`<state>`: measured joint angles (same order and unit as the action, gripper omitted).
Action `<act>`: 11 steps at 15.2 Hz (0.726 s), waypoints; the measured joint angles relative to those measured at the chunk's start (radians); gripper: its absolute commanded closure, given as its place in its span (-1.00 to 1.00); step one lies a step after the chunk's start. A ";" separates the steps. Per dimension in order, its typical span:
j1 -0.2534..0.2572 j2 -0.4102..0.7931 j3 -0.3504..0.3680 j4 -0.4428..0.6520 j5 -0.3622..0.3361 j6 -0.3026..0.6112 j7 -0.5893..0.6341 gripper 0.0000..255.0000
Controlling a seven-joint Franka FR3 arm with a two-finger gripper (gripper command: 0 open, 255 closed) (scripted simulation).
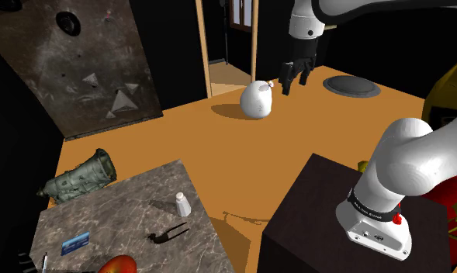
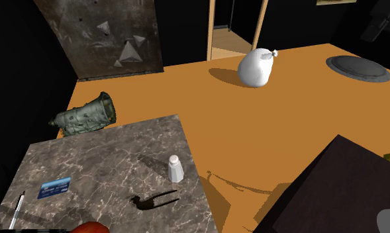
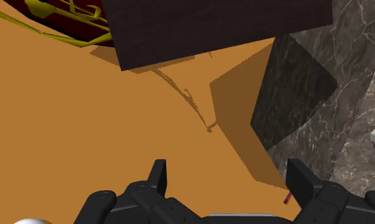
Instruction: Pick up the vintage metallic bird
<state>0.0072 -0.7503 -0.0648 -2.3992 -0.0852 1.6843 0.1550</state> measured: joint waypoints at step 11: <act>0.104 0.252 0.026 0.006 0.034 0.250 -0.104 -1.00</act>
<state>0.1116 -0.4980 -0.0384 -2.3936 -0.0508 1.9339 0.0506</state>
